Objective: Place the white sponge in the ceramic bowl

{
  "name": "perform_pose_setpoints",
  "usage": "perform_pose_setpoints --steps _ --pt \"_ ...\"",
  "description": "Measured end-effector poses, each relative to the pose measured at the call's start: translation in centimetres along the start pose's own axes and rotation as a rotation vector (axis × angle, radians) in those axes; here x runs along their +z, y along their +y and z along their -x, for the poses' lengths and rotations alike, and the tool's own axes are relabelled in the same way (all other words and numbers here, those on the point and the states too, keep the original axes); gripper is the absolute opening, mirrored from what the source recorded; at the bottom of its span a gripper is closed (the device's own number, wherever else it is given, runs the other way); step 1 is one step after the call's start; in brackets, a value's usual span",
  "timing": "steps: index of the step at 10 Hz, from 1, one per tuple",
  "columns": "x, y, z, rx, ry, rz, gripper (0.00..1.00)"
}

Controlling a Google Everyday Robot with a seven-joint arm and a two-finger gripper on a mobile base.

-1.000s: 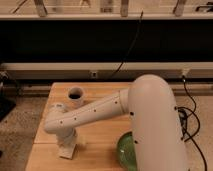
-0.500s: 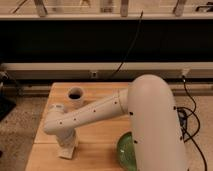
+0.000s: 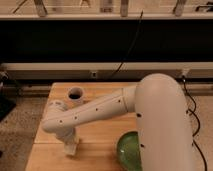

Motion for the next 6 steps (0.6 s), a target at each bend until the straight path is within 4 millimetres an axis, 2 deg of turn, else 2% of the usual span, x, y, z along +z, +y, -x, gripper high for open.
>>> perform_pose_setpoints --steps 2,6 --pt "-1.9 0.5 -0.7 0.01 0.015 -0.006 0.0" --pt "-2.2 3.6 -2.2 0.047 0.016 -0.014 0.0"
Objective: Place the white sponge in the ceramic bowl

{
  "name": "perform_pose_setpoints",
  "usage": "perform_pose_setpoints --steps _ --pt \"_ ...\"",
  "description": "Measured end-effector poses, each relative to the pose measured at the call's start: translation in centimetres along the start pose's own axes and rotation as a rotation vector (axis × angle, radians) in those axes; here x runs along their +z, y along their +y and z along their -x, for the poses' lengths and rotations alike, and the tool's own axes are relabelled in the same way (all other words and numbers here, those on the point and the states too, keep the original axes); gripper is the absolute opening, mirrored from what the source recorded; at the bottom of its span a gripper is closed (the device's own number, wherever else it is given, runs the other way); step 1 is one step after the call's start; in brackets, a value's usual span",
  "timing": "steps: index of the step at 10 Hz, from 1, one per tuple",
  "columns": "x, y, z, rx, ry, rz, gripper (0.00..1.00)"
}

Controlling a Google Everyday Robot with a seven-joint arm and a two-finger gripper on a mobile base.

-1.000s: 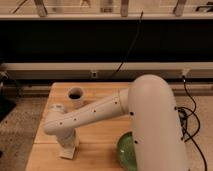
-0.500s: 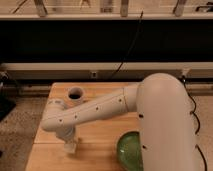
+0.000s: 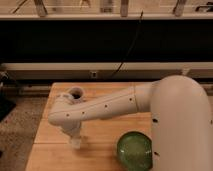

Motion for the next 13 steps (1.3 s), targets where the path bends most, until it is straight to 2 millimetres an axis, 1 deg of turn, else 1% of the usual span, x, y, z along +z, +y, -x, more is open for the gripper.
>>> perform_pose_setpoints --steps 2,3,4,6,9,11,12,13 --pt "-1.3 1.8 -0.9 0.025 0.005 -0.01 0.0" --pt "-1.6 2.4 -0.9 0.033 0.002 -0.011 0.0" --pt "-1.5 2.5 -1.0 0.035 0.002 -0.015 0.0" --pt "-1.5 3.9 -1.3 0.054 0.001 -0.02 0.0" --pt "-2.2 7.2 -2.1 0.084 0.006 -0.027 0.0" --pt "-2.5 7.8 -2.4 0.095 0.007 -0.036 0.0" --pt "-2.6 8.9 -2.6 0.101 0.007 -0.037 0.0" --pt "-2.8 10.6 -2.8 0.113 0.005 -0.039 0.0"
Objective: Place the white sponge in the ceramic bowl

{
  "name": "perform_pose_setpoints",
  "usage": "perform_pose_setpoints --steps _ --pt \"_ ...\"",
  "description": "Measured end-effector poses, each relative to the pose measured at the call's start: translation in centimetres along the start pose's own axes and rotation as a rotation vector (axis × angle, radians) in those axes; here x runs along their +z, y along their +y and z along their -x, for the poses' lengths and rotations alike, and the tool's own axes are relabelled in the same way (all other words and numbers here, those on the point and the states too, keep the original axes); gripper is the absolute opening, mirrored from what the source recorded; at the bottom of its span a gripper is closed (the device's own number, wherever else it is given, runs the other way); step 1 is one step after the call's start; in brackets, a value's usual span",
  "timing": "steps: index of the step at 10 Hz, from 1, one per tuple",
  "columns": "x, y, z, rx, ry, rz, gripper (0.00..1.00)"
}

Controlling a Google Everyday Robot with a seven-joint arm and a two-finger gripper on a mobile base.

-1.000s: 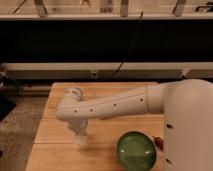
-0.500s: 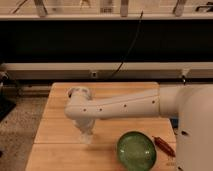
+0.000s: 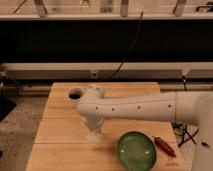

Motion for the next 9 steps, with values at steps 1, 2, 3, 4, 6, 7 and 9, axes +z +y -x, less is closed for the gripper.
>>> perform_pose_setpoints --steps 1,2,3,4,6,7,9 --pt "-0.3 1.1 -0.3 0.01 -0.002 -0.006 0.0" --pt "-0.6 2.1 -0.5 0.023 -0.005 -0.012 0.0" --pt "-0.8 2.7 -0.6 0.03 -0.006 -0.017 0.0" --pt "-0.8 3.4 -0.7 0.036 -0.008 -0.022 0.0" --pt "-1.0 5.9 -0.8 0.06 -0.013 -0.031 0.0" --pt "-1.2 6.8 -0.8 0.074 -0.014 -0.038 0.0" --pt "-1.4 7.7 -0.8 0.09 -0.017 -0.05 0.0"
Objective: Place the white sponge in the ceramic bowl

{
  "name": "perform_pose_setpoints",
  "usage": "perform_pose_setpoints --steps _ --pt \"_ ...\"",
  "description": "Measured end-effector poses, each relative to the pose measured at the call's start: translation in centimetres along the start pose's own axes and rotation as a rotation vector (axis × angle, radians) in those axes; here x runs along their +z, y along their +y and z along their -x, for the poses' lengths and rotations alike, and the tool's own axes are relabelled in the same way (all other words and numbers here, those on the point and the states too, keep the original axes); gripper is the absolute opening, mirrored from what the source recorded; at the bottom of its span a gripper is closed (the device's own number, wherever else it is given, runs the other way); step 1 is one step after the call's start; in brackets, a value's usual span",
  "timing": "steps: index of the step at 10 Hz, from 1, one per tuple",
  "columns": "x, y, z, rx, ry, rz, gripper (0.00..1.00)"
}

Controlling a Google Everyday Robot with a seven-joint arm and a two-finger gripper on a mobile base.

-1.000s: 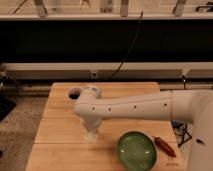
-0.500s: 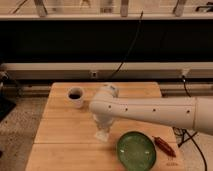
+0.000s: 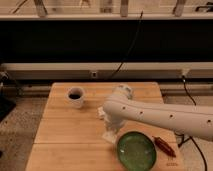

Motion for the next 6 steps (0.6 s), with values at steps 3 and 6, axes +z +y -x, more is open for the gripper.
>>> perform_pose_setpoints --steps 3,6 --pt "-0.1 2.0 0.0 0.031 -0.009 -0.012 0.0" --pt "-0.1 3.9 0.2 0.065 -0.019 -0.026 0.0"
